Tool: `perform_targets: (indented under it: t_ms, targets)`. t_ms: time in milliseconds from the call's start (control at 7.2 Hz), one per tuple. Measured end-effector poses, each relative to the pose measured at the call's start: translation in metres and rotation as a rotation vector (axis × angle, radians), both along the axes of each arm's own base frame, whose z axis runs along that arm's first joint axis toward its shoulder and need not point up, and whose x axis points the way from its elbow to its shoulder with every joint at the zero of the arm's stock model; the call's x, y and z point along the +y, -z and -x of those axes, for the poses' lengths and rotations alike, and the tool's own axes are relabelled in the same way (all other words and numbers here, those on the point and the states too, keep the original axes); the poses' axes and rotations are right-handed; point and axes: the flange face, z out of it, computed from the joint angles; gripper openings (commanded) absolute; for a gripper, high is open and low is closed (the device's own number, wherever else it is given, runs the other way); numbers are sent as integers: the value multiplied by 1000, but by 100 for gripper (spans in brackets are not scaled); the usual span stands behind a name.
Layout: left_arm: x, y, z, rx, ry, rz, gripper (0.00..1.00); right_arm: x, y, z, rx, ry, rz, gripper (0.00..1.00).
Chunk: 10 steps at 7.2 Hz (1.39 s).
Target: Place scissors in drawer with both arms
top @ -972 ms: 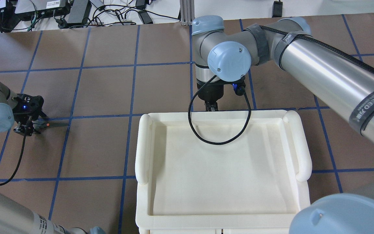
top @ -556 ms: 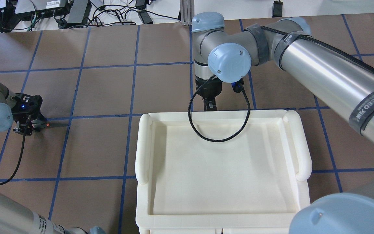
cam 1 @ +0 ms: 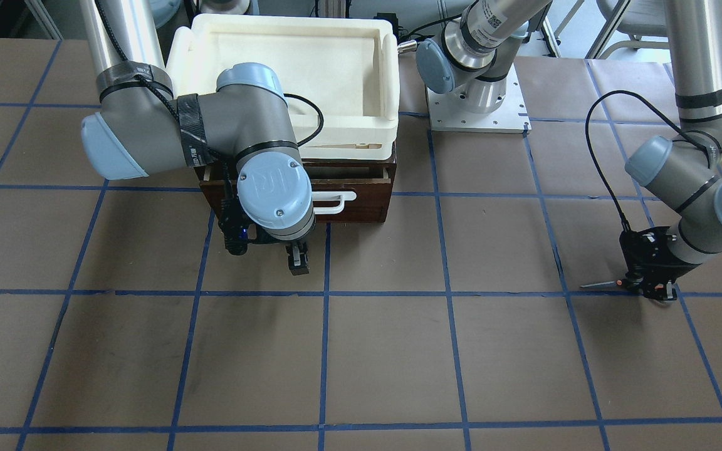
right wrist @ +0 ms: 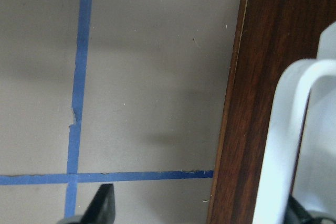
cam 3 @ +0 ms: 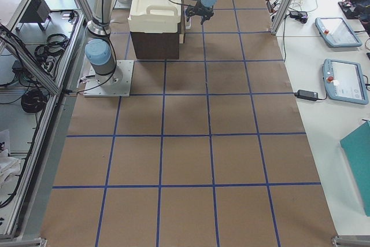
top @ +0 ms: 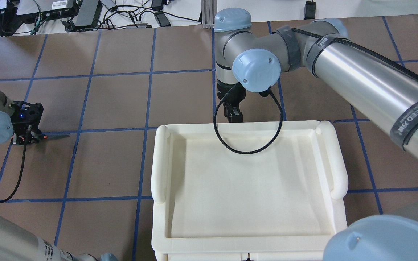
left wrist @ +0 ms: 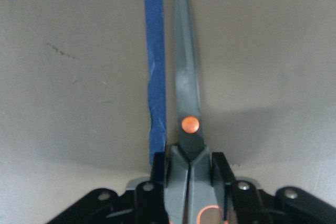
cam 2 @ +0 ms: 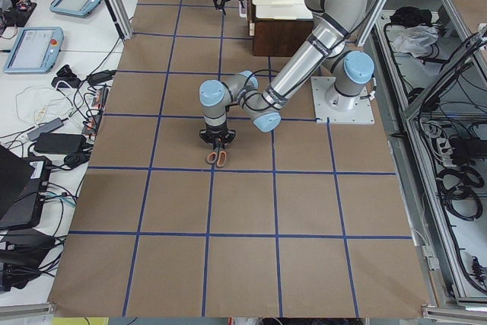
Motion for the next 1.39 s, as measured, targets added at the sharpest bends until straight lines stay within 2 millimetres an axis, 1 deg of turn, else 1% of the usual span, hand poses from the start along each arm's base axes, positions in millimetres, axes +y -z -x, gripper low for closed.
perform_targets:
  t_ms: [139,278,417,556,694,1111,1250,1389]
  targets:
    - [0,-1,0,-4,-1,2,26,-2,-1,0,-4,-11,7,100]
    - [-1,-3,-1,-11,0,10,23,-3,-3,0,-9,-23,15,100]
    - [-3,-9,-2,-20,0,21,20,-6,-3,0,-13,-32,25,100]
    - [-7,-17,-4,-31,1,34,19,-10,-2,-1,-14,-37,34,100]
    - [-9,-23,-6,-38,1,42,14,-15,-2,-3,-15,-40,41,100]
    - [-9,-40,-4,-45,-1,53,11,-27,-2,-6,-17,-43,54,100]
    - [-9,-44,-3,-48,-1,57,4,-29,-4,-6,-18,-42,61,100]
    - [-9,-48,-3,-49,0,64,0,-32,-7,-5,-21,-47,68,100]
